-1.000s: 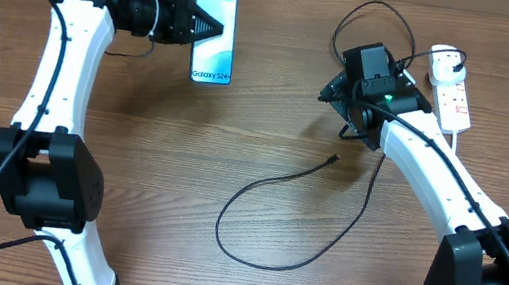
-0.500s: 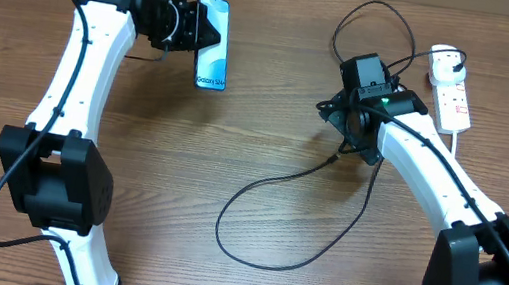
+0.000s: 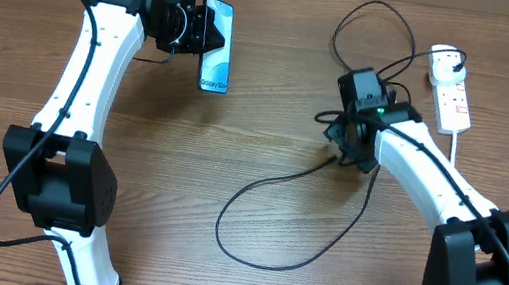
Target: Plug charger to phone and switch on socket
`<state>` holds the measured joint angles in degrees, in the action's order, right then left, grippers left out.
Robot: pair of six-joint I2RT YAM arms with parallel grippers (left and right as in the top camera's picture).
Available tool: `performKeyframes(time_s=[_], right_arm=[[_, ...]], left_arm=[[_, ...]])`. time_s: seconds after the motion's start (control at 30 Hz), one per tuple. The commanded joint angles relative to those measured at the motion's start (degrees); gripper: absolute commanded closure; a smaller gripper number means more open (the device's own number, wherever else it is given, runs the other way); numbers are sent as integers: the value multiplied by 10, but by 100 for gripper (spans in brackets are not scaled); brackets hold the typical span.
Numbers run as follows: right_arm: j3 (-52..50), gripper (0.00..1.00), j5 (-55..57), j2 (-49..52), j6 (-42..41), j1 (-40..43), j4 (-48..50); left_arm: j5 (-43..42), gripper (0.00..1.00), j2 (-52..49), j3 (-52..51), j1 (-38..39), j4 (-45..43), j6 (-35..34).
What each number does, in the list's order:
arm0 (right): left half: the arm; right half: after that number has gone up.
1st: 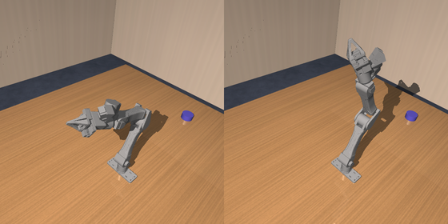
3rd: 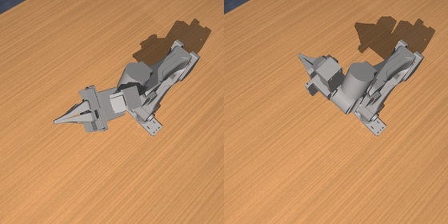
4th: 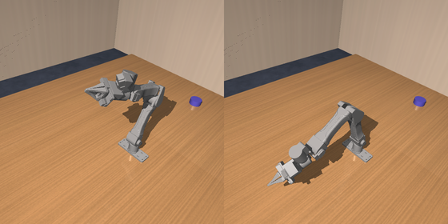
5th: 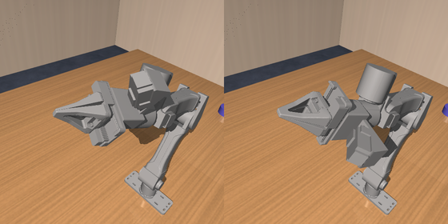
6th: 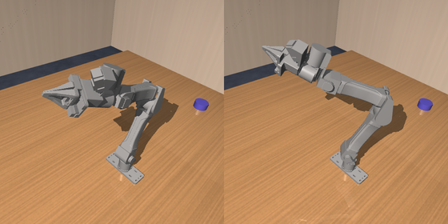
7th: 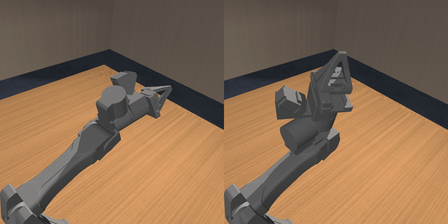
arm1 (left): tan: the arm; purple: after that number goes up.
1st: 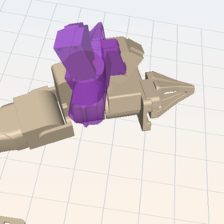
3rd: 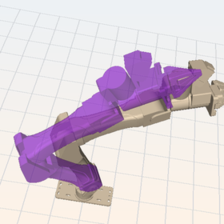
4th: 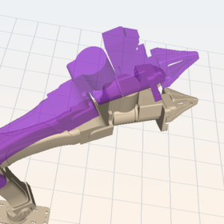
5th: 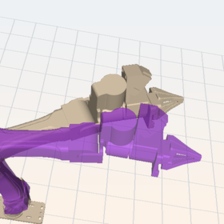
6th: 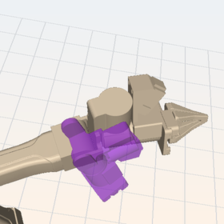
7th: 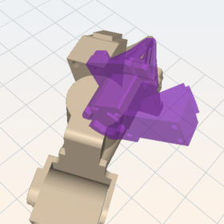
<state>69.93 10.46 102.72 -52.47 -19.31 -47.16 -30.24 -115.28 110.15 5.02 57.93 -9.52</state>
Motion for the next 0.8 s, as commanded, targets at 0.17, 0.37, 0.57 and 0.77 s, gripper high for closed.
performKeyframes(time_s=[0.17, 0.37, 0.57, 0.77], right_arm=[[-37, 38, -48, 2, 2, -1, 20], [-65, 45, -79, 2, 2, -1, 44], [-70, 47, -117, 2, 2, -1, 60], [-70, 55, -113, 2, 2, -1, 62]], left_arm=[[17, 96, 31, 6, 1, 4, -9], [17, 96, 31, 6, 1, 0, -9], [18, 96, 31, 6, 1, -3, -8], [17, 96, 31, 6, 1, -2, -8]])
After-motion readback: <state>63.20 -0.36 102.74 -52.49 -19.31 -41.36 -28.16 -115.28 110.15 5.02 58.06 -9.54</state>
